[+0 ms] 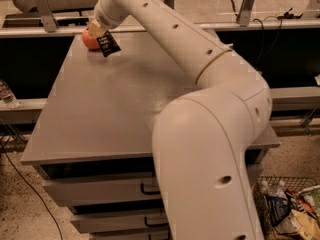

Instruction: Move rxbar chocolate near apple

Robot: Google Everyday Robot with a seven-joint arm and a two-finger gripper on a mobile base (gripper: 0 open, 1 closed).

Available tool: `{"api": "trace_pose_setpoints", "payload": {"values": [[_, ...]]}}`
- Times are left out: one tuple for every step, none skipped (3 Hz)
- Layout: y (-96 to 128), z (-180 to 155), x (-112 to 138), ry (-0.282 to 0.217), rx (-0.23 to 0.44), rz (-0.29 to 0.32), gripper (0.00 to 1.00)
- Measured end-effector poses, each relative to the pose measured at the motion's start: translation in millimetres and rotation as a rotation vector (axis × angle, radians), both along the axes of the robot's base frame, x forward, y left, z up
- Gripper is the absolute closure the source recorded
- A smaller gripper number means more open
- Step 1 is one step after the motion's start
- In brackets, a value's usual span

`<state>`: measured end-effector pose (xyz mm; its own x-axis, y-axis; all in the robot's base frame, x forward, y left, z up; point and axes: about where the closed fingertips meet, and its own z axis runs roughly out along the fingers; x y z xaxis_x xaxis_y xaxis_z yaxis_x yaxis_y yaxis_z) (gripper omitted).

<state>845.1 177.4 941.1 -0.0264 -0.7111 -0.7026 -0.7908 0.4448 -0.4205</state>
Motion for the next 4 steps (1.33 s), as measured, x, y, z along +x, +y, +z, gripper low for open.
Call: {"api": "trace_pose_setpoints", "payload": {"values": [[2, -1, 21, -0.025, -0.006, -0.030, 1.00], [-7, -11, 36, -0.036, -0.037, -0.069, 1.00], [-22, -23, 46, -0.028, -0.064, -0.111, 1.00], [-28, -34, 49, -0.008, -0.086, -0.126, 0.82]]}}
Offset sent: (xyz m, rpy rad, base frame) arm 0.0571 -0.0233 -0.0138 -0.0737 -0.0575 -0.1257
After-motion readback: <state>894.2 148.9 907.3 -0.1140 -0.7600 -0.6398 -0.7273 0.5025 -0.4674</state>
